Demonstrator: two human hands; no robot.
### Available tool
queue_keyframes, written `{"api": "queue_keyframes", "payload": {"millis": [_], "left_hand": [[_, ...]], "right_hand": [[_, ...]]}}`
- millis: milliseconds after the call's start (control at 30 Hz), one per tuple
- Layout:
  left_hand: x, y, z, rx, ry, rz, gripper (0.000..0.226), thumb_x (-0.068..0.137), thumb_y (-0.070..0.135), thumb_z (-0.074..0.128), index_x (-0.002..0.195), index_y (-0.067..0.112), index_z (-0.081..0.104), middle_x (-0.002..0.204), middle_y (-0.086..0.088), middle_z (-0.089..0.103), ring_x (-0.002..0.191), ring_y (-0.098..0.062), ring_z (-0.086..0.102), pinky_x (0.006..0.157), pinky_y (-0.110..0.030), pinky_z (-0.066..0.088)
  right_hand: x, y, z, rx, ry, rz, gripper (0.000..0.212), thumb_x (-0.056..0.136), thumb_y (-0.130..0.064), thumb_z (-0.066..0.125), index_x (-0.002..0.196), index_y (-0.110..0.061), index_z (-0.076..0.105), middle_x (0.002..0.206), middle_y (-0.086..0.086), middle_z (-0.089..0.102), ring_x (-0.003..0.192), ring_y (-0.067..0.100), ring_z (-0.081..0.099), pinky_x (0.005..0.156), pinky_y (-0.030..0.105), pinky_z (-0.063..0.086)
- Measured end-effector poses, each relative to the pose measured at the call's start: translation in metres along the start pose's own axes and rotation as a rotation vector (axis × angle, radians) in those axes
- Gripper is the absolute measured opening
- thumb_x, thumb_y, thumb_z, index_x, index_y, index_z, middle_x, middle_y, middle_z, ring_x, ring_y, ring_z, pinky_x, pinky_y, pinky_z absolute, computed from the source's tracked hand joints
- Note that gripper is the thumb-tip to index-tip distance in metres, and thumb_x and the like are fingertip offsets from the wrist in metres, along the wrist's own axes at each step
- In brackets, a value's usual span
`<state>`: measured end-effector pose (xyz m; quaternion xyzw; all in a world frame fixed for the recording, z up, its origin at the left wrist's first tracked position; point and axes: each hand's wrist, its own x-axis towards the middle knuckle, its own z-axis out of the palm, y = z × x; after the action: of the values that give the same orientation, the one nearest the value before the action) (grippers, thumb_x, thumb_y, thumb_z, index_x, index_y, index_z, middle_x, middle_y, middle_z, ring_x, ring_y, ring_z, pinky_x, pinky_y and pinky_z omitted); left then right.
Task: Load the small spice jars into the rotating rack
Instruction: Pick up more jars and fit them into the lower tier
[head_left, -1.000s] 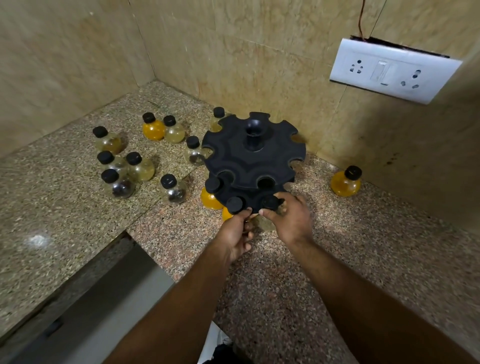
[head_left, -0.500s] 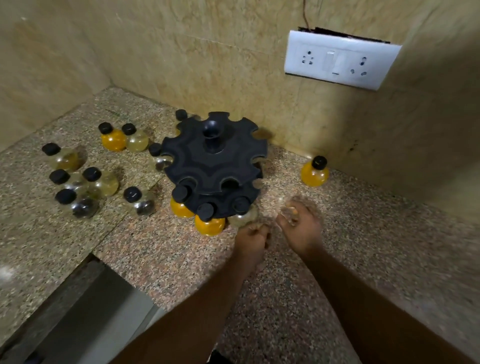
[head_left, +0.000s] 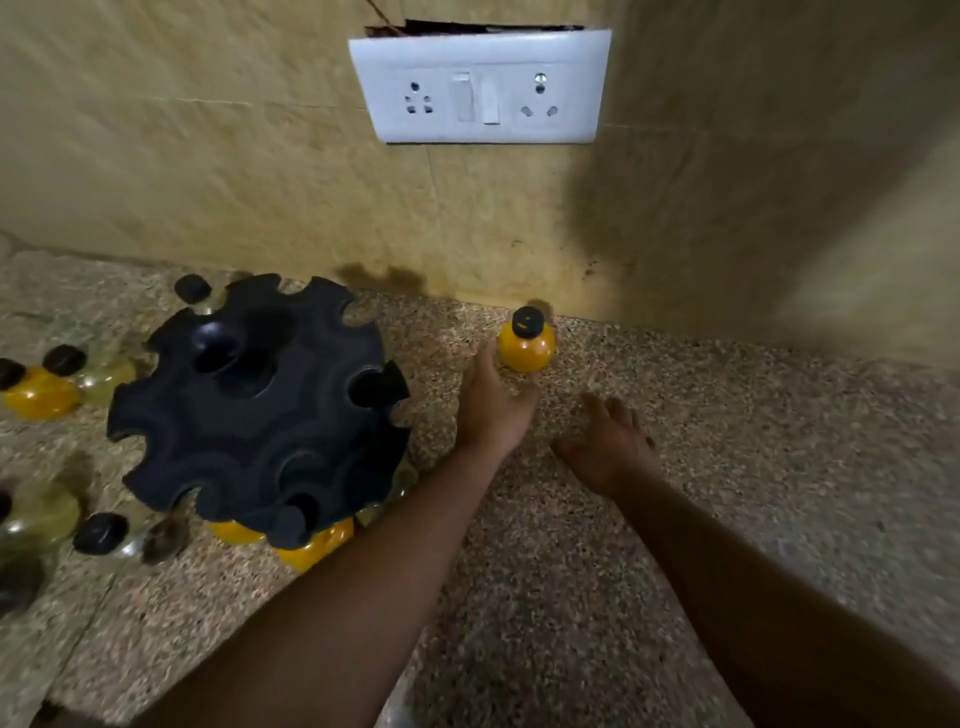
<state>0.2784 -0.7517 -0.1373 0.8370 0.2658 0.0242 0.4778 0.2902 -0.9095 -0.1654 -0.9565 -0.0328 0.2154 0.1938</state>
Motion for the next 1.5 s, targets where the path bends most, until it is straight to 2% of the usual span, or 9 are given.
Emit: {"api": "queue_keyframes", "payload": {"millis": [133, 400, 600, 733, 867, 1033, 1200, 1300, 1500], "left_hand": [[0.034, 0.014, 0.008, 0.112, 0.070, 0.114, 0.084, 0.087, 0.042, 0.072, 0.155, 0.027, 0.026, 0.159, -0.003, 0.032, 0.146, -0.027, 0.031, 0.113, -0.041, 0.033], [0.045, 0.017, 0.022, 0.154, 0.148, 0.264, 0.055, 0.092, 0.032, 0.070, 0.143, 0.025, 0.051, 0.142, -0.002, 0.055, 0.132, -0.024, 0.048, 0.104, -0.037, 0.044], [0.014, 0.007, 0.024, 0.174, 0.150, 0.357, 0.053, 0.091, 0.032, 0.070, 0.141, 0.026, 0.053, 0.134, 0.002, 0.059, 0.125, -0.020, 0.049, 0.097, -0.030, 0.044], [-0.014, -0.006, 0.020, 0.054, 0.088, 0.377, 0.052, 0.090, 0.038, 0.066, 0.140, 0.025, 0.054, 0.131, 0.002, 0.062, 0.122, -0.016, 0.054, 0.099, -0.029, 0.047], [-0.043, -0.021, 0.007, -0.220, 0.091, 0.170, 0.042, 0.093, 0.044, 0.060, 0.133, 0.035, 0.057, 0.114, 0.013, 0.065, 0.107, -0.005, 0.062, 0.086, -0.028, 0.054], [-0.064, -0.032, -0.010, -0.576, 0.272, -0.216, 0.043, 0.097, 0.035, 0.060, 0.137, 0.018, 0.056, 0.121, 0.003, 0.062, 0.104, -0.015, 0.062, 0.076, -0.019, 0.051], [-0.088, -0.037, -0.037, -0.921, 0.384, -0.503, 0.034, 0.100, 0.044, 0.054, 0.091, 0.014, 0.068, 0.080, -0.004, 0.066, 0.064, -0.019, 0.060, 0.056, -0.030, 0.045], [-0.099, -0.044, -0.050, -1.075, 0.361, -0.579, 0.043, 0.097, 0.052, 0.057, 0.081, 0.013, 0.067, 0.069, -0.005, 0.066, 0.052, -0.019, 0.055, 0.054, -0.033, 0.041], [-0.126, -0.072, -0.073, -1.229, 0.483, -0.599, 0.034, 0.098, 0.043, 0.059, 0.091, 0.011, 0.068, 0.066, -0.002, 0.066, 0.050, -0.015, 0.055, 0.050, -0.028, 0.041]], "right_hand": [[0.017, 0.006, 0.001, -0.147, -0.049, -0.020, 0.100, 0.081, -0.079, 0.051, 0.159, -0.039, 0.002, 0.169, 0.005, -0.011, 0.154, 0.036, -0.012, 0.119, 0.068, 0.005], [0.035, 0.011, 0.001, -0.213, -0.052, -0.028, 0.111, 0.074, -0.089, 0.047, 0.158, -0.041, -0.007, 0.168, 0.003, -0.019, 0.152, 0.037, -0.019, 0.116, 0.071, 0.002], [0.019, -0.004, 0.003, 0.108, 0.150, -0.128, 0.091, 0.087, -0.063, 0.055, 0.159, -0.031, 0.010, 0.167, 0.012, 0.016, 0.152, 0.035, 0.020, 0.116, 0.061, 0.028], [0.003, -0.020, -0.004, 0.206, 0.268, -0.325, 0.067, 0.095, -0.040, 0.060, 0.153, -0.023, 0.031, 0.153, 0.010, 0.042, 0.128, 0.035, 0.053, 0.093, 0.052, 0.052], [-0.014, -0.027, -0.009, 0.181, 0.321, -0.360, 0.053, 0.094, -0.043, 0.063, 0.140, -0.019, 0.053, 0.128, 0.007, 0.062, 0.108, 0.029, 0.062, 0.080, 0.038, 0.050], [-0.040, -0.035, -0.009, 0.153, 0.363, -0.399, 0.052, 0.087, -0.047, 0.073, 0.131, -0.021, 0.062, 0.122, 0.004, 0.064, 0.108, 0.026, 0.061, 0.078, 0.029, 0.039], [-0.061, -0.068, -0.009, 0.134, 0.318, -0.475, 0.053, 0.083, -0.055, 0.068, 0.127, -0.026, 0.064, 0.118, 0.001, 0.064, 0.106, 0.024, 0.060, 0.084, 0.033, 0.047], [-0.077, -0.090, -0.006, 0.124, 0.271, -0.525, 0.050, 0.083, -0.051, 0.070, 0.125, -0.025, 0.066, 0.118, 0.001, 0.064, 0.106, 0.025, 0.061, 0.081, 0.030, 0.044], [-0.100, -0.121, 0.014, 0.082, 0.073, -0.650, 0.051, 0.079, -0.045, 0.076, 0.125, -0.027, 0.065, 0.122, -0.002, 0.066, 0.111, 0.023, 0.062, 0.089, 0.036, 0.052]]}}
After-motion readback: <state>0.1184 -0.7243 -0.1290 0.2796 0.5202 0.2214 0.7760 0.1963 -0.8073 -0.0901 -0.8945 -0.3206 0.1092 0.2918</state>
